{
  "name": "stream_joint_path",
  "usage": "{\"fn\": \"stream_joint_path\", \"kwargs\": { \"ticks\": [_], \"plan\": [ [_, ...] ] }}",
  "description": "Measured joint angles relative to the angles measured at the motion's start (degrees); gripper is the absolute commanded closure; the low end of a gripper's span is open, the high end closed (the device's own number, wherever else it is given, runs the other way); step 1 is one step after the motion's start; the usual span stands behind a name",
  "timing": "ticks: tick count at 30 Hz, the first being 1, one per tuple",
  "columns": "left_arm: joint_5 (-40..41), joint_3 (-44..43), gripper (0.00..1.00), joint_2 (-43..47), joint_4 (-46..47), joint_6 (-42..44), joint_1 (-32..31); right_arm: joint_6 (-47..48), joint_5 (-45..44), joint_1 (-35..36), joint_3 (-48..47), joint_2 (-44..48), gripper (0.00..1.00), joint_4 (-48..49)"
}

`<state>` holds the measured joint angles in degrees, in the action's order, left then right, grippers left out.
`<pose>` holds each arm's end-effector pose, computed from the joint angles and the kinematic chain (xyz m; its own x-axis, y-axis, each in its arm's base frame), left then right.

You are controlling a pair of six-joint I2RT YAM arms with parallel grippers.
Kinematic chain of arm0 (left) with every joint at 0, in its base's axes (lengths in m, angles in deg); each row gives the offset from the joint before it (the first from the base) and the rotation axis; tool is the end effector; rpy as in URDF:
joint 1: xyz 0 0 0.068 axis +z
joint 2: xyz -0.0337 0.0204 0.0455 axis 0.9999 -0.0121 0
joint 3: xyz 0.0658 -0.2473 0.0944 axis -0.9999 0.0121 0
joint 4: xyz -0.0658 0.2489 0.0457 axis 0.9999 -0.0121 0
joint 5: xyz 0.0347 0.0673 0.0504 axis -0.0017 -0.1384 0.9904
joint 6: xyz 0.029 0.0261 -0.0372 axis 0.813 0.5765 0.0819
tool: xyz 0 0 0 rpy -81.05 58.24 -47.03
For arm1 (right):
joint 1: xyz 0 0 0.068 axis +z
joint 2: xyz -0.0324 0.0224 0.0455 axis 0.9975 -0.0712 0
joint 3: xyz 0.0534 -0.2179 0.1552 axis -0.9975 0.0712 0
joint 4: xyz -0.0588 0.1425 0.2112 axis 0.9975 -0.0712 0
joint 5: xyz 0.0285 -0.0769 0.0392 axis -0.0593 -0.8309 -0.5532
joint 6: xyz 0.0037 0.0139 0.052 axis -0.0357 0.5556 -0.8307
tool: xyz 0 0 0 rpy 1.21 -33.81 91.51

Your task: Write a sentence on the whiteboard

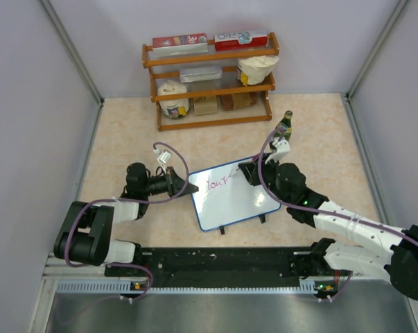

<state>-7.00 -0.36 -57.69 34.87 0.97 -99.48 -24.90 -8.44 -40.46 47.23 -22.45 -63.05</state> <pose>0.2199 -0.0709 0.1653 -0.7480 -0.1643 -0.6430 0.5856 0.2925 -0.7560 0.1706 0.1621 0.2652 -0.3645 0.3156 -0.8761 -0.4167 0.7861 0.4565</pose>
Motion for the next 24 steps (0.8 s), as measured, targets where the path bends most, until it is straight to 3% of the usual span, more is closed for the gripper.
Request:
{"fn": "stream_joint_path", "kwargs": {
  "ticks": [24],
  "plan": [
    [0.04,0.00,1.00,-0.02,-0.04,-0.02,0.00,-0.33,0.44,0.00,1.11,-1.29,1.00,0.09]
  ]
}}
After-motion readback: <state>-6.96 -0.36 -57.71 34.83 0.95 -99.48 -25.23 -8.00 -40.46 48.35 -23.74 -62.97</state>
